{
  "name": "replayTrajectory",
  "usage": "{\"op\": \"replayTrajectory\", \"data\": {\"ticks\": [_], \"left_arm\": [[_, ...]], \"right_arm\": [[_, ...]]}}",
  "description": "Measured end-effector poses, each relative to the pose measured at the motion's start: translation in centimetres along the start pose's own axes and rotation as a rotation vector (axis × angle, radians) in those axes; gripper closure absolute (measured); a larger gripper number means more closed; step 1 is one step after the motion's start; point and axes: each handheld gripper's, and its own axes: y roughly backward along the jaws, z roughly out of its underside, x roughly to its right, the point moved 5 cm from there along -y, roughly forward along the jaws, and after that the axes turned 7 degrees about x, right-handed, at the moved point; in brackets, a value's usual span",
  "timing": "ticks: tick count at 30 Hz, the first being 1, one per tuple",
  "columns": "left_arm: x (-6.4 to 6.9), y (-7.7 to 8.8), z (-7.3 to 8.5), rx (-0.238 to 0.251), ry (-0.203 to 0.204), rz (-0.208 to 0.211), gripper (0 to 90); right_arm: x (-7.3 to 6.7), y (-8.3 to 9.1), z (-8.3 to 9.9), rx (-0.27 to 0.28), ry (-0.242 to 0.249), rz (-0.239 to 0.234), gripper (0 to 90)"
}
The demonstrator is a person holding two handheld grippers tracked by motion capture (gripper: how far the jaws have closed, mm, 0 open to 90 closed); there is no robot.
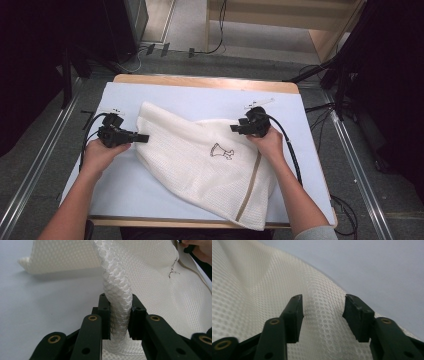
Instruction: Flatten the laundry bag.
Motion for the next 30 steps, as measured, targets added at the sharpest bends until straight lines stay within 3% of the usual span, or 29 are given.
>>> {"op": "replayTrajectory", "data": {"ticks": [3, 8, 14, 16, 19, 25, 29, 30], "left_arm": [[-0.2, 0.1, 0.1, -0.006, 0.002, -0.002, 77.5], [-0.3, 0.3, 0.1, -0.003, -0.002, -0.001, 78.5], [-0.6, 0.7, -0.1, 0.006, 0.009, -0.011, 80.2], [-0.9, 1.0, -0.5, 0.025, 0.024, -0.029, 81.3], [-1.4, 0.9, -1.0, 0.055, 0.046, -0.026, 81.6], [-2.1, -0.2, -1.9, 0.089, 0.065, -0.058, 78.6], [-2.2, -0.3, -2.3, 0.115, 0.06, -0.08, 64.3], [-2.1, -0.2, -2.4, 0.121, 0.059, -0.09, 64.3]], "right_arm": [[-0.2, -0.5, 0.5, -0.042, 0.031, 0.027, 67.5], [-0.4, -0.4, 0.6, -0.056, 0.037, 0.033, 85.0], [0.6, 1.2, -0.4, 0.007, 0.0, 0.072, 86.9], [1.7, 2.7, -0.8, 0.067, -0.037, 0.105, 87.3], [2.5, 3.8, -1.0, 0.12, -0.088, 0.089, 87.4], [2.9, 4.5, -0.5, 0.138, -0.098, 0.128, 87.2], [3.3, 4.7, 0.1, 0.135, -0.11, 0.161, 87.3], [3.6, 4.8, 0.3, 0.136, -0.11, 0.179, 87.3]]}}
